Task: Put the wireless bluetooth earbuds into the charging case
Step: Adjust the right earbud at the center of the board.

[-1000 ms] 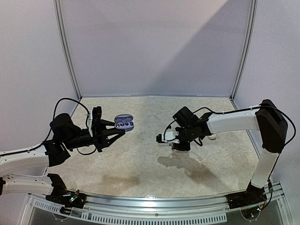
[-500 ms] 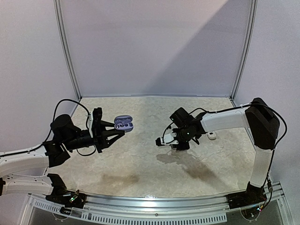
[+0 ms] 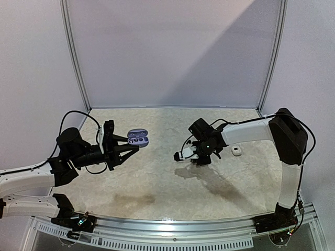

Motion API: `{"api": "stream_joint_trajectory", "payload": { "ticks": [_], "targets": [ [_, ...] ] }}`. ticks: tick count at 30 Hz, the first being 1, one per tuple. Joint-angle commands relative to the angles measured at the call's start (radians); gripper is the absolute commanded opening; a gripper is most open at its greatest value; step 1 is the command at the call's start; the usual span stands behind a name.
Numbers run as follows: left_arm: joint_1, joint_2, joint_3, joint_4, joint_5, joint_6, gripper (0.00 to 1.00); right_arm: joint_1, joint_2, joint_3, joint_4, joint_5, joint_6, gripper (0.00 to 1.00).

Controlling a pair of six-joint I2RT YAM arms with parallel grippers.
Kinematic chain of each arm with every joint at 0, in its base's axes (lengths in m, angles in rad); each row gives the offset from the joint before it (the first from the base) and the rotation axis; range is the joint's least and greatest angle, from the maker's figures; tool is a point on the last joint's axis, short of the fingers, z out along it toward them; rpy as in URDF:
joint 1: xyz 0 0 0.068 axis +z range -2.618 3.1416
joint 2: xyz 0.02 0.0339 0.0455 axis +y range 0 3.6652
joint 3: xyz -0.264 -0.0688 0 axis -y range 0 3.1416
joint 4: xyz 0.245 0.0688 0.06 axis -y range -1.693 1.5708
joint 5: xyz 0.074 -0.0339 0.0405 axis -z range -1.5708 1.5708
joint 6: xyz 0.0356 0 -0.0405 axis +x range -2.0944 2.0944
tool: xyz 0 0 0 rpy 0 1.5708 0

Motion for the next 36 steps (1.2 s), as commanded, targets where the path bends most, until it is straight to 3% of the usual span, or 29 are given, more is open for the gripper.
{"api": "stream_joint_trajectory", "payload": {
  "ticks": [1,17,20,27,32,36],
  "targets": [
    [0.01,-0.009,-0.008,-0.004,0.002,0.009,0.0,-0.007,0.036,0.034,-0.029,0.016,-0.023,0.17],
    [0.013,-0.014,-0.009,-0.012,0.001,0.009,0.0,-0.007,0.058,0.117,-0.151,-0.009,0.039,0.05],
    [0.014,-0.016,-0.01,-0.014,-0.001,0.009,0.0,-0.006,0.034,0.156,-0.202,-0.051,0.183,0.03],
    [0.016,-0.018,-0.012,-0.012,-0.003,0.009,0.0,-0.004,-0.064,0.13,-0.279,-0.023,0.7,0.01],
    [0.016,-0.013,-0.014,-0.004,0.001,0.009,0.0,0.032,-0.079,0.136,-0.38,0.102,1.15,0.01],
    [0.016,-0.014,-0.017,0.003,0.007,0.009,0.0,0.085,-0.066,0.134,-0.468,0.163,1.412,0.0]
  ]
}}
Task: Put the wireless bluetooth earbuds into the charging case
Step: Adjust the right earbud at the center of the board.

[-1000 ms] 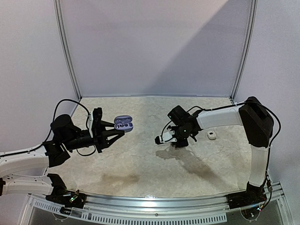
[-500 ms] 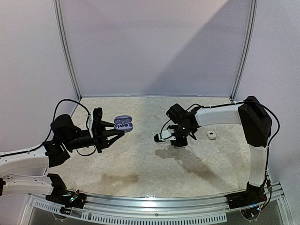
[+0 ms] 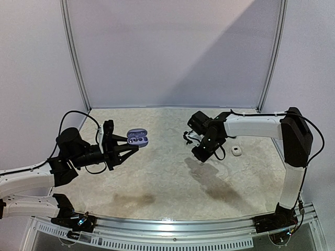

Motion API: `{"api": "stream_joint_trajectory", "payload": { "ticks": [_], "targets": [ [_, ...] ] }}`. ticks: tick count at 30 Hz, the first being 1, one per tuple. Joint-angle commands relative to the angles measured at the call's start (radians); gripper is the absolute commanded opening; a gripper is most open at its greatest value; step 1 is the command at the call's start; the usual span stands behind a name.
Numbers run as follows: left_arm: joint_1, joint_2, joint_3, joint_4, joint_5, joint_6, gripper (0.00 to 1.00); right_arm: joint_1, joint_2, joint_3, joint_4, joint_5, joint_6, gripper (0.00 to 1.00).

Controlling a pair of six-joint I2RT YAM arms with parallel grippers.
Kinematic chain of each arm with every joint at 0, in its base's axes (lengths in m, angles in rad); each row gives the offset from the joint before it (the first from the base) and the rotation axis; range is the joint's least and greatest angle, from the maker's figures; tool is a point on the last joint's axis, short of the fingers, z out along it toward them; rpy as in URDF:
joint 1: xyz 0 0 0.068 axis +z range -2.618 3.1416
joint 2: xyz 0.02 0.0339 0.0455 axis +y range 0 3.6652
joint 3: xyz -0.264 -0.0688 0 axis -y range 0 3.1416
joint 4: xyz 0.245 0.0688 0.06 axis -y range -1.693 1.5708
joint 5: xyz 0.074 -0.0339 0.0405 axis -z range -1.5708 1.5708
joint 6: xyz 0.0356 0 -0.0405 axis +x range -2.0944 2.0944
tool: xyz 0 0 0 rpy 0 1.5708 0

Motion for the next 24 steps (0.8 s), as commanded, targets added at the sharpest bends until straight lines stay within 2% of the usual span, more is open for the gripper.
{"api": "stream_joint_trajectory", "payload": {
  "ticks": [1,6,10,16,19,24],
  "targets": [
    [0.011,-0.011,-0.017,0.008,0.008,0.009,0.0,0.065,0.004,-0.004,-0.151,0.093,0.452,0.0],
    [0.011,-0.017,-0.021,0.005,0.013,0.009,0.0,0.127,0.051,0.003,-0.195,0.117,0.642,0.0],
    [0.01,-0.02,-0.022,0.005,0.017,0.009,0.0,0.141,0.081,0.012,-0.172,0.086,0.712,0.0],
    [0.01,-0.025,-0.021,0.004,0.023,0.009,0.0,0.141,0.13,0.035,-0.176,0.061,0.745,0.0],
    [0.01,-0.019,-0.018,0.006,0.026,0.009,0.0,0.142,0.134,0.049,-0.185,0.063,0.748,0.07],
    [0.01,-0.013,-0.014,0.011,0.032,0.009,0.0,0.142,0.128,0.1,-0.228,0.084,0.73,0.1]
  ]
}}
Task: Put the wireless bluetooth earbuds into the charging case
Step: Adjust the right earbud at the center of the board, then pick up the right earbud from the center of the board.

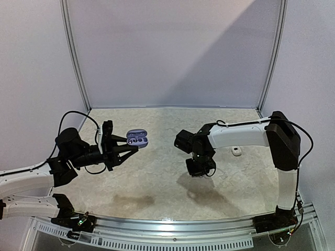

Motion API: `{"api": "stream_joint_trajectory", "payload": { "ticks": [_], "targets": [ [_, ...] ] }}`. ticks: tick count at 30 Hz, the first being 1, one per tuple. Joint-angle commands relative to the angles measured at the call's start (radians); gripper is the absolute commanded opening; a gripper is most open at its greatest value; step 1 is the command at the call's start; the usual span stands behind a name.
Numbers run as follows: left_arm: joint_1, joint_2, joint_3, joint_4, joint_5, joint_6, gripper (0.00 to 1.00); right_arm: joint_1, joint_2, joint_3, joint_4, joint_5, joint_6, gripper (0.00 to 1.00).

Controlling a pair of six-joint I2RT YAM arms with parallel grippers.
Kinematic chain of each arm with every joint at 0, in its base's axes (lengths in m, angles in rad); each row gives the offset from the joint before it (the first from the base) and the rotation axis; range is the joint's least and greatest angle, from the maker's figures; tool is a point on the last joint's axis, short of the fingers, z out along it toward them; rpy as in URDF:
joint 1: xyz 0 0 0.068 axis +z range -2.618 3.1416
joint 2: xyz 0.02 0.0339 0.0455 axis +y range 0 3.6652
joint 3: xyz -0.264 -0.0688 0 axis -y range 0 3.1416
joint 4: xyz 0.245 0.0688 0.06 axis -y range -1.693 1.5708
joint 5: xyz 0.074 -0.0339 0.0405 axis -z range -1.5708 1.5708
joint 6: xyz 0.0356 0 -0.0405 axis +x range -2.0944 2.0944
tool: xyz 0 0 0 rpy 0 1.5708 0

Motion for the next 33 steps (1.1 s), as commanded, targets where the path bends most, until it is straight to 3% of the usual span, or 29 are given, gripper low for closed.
{"api": "stream_joint_trajectory", "payload": {
  "ticks": [1,5,11,14,16,21,25,33],
  "targets": [
    [0.01,-0.001,-0.01,0.011,0.013,0.009,0.0,-0.002,0.01,0.063,-0.049,0.018,0.002,0.12],
    [0.009,0.008,-0.011,0.02,0.023,0.009,0.0,-0.002,-0.021,0.085,-0.063,0.022,-0.02,0.23],
    [0.01,0.006,-0.013,0.015,0.026,0.009,0.0,-0.003,-0.03,0.081,-0.054,0.008,-0.075,0.27],
    [0.01,0.0,-0.013,0.009,0.025,0.009,0.0,0.003,-0.068,0.05,0.042,-0.029,-0.175,0.27],
    [0.01,-0.003,-0.014,0.004,0.025,0.009,0.0,0.022,-0.123,-0.006,0.131,-0.029,-0.301,0.27],
    [0.01,-0.007,-0.013,-0.005,0.027,0.031,0.0,0.052,-0.281,-0.251,0.322,-0.127,-0.936,0.31],
    [0.01,-0.015,-0.007,-0.027,0.029,0.033,0.0,0.047,-0.344,-0.379,0.367,-0.1,-1.39,0.34],
    [0.011,-0.014,-0.001,-0.041,0.026,0.048,0.0,0.017,-0.287,-0.421,0.435,-0.015,-1.643,0.32]
  ]
}}
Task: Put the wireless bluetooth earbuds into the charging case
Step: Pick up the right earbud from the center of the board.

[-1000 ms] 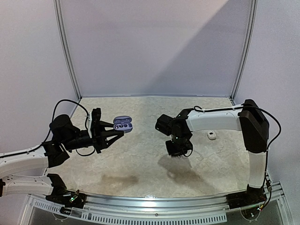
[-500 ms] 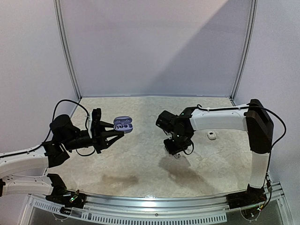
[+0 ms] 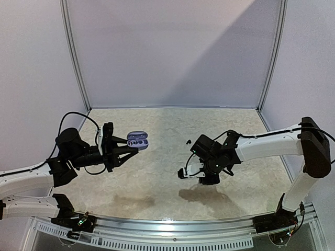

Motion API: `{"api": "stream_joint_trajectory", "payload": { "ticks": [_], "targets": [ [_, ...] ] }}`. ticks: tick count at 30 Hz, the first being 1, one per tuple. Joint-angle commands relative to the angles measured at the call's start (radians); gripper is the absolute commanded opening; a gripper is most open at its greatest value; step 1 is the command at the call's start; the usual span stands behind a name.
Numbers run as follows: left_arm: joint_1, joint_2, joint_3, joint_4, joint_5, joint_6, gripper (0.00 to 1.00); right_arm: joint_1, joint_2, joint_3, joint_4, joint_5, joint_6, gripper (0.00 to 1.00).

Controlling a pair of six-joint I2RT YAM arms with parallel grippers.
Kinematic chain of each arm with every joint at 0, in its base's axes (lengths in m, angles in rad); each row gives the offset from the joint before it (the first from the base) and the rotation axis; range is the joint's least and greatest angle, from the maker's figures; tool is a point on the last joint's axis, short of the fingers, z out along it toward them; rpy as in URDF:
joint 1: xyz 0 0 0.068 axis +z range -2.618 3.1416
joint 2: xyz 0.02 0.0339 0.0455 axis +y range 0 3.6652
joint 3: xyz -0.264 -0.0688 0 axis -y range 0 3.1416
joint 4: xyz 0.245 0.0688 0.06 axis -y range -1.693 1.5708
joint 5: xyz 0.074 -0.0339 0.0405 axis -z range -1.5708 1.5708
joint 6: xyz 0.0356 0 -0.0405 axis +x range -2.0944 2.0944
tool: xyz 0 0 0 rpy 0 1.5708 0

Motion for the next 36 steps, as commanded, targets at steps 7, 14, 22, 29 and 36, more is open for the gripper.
{"api": "stream_joint_trajectory", "payload": {
  "ticks": [7,14,22,29,36],
  "targets": [
    [0.014,-0.008,-0.005,-0.021,-0.005,0.025,0.0,-0.026,0.096,0.017,0.104,0.045,-0.276,0.28],
    [0.019,-0.012,-0.008,-0.025,-0.011,0.024,0.0,-0.067,0.121,0.04,0.095,0.044,-0.294,0.25],
    [0.025,-0.006,-0.01,-0.016,-0.01,0.023,0.0,-0.082,0.149,0.074,0.098,0.049,-0.315,0.21],
    [0.027,-0.011,-0.01,-0.018,-0.011,0.021,0.0,-0.098,0.166,0.101,0.107,0.077,-0.34,0.14],
    [0.027,-0.009,-0.008,-0.016,-0.009,0.021,0.0,-0.113,0.168,0.109,0.127,0.115,-0.356,0.14]
  ]
}}
